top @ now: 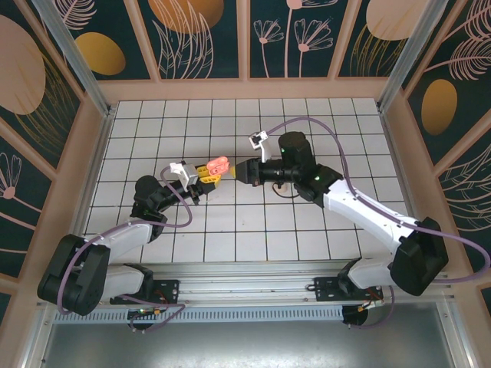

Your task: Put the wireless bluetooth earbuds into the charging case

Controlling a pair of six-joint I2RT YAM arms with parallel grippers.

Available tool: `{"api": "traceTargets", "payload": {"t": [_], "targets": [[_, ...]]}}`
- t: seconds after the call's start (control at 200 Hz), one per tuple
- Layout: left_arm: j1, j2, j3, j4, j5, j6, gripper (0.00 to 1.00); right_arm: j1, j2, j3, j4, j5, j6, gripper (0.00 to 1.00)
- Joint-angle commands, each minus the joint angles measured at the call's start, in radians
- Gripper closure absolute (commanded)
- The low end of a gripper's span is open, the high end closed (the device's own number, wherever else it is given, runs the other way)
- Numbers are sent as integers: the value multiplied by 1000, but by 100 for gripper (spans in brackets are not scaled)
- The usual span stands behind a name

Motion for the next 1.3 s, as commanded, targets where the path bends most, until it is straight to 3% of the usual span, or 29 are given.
{"api": "traceTargets", "payload": {"t": [0.0,0.51,0.716,1.291], "targets": [[-1,-2,25,13,3,14,91,13,24,19,54,-11,13,80],[-1,-6,25,9,4,13,90,38,82,65,101,-13,7,87],[-2,-2,25,-10,7,17,91,39,42,33,68,-6,-14,73],[0,-10,62,-84,48,26,90,-100,-75,58,-8,-100,-68,61]]}}
